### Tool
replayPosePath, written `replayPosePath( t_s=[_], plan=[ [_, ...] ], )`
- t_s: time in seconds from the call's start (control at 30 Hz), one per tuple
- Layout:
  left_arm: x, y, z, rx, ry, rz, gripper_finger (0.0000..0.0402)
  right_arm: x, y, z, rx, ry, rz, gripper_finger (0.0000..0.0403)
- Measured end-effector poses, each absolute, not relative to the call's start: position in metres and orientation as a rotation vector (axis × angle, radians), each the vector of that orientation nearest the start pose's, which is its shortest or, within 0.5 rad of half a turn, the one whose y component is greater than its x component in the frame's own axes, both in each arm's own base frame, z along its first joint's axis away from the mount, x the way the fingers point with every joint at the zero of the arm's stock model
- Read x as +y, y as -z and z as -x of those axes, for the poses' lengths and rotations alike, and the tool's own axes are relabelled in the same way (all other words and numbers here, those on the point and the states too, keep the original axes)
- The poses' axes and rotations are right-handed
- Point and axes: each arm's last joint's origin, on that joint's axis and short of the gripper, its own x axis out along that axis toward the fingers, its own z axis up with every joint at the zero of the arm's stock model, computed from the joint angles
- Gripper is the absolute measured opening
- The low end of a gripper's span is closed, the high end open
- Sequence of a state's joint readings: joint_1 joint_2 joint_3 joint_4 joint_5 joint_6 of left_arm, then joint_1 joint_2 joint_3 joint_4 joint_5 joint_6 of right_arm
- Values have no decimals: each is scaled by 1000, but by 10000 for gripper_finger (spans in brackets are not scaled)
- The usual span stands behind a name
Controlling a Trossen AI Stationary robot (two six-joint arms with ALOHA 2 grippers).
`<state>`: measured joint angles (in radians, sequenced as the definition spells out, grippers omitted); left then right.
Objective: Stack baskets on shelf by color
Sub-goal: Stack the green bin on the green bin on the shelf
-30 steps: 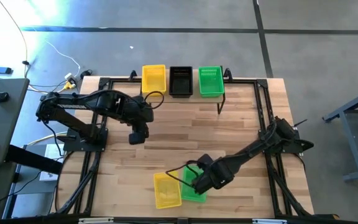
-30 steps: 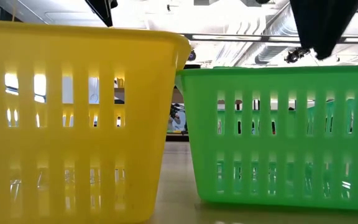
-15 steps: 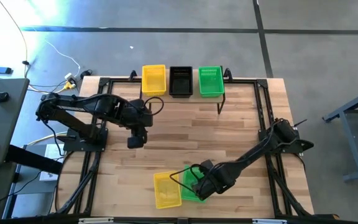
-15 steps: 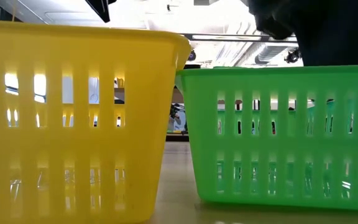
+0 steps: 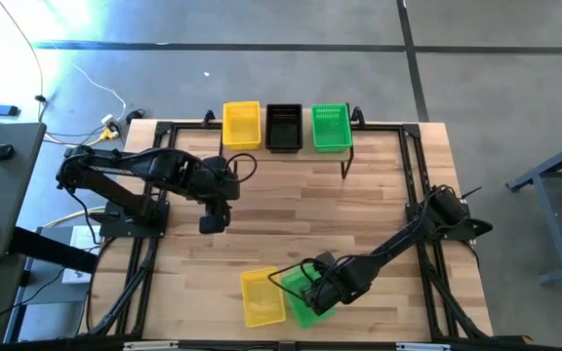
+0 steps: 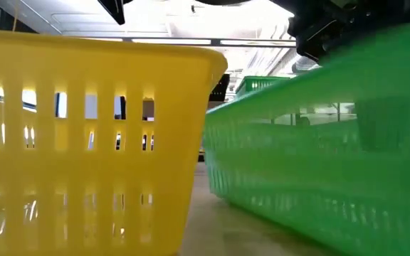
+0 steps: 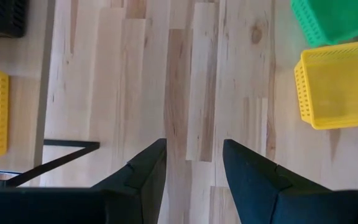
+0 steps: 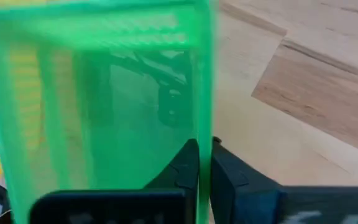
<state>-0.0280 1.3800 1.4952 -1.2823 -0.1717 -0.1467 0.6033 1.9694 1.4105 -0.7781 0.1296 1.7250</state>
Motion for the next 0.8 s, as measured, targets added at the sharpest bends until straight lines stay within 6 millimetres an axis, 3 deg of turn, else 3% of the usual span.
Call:
replayPosePath(
  t_s=[0.3, 0.5, 0.8],
  plan=[
    [-2, -362, -244, 1149, -212, 13, 149, 210, -181, -312, 1200, 746, -938, 4],
    [-2, -362, -244, 1146, -226, 17, 149, 192, -212, -301, 1173, 773, -918, 2],
    [1, -357, -244, 1157, -291, -83, 149, 147, -267, -288, 1036, 770, -915, 1]
  ],
)
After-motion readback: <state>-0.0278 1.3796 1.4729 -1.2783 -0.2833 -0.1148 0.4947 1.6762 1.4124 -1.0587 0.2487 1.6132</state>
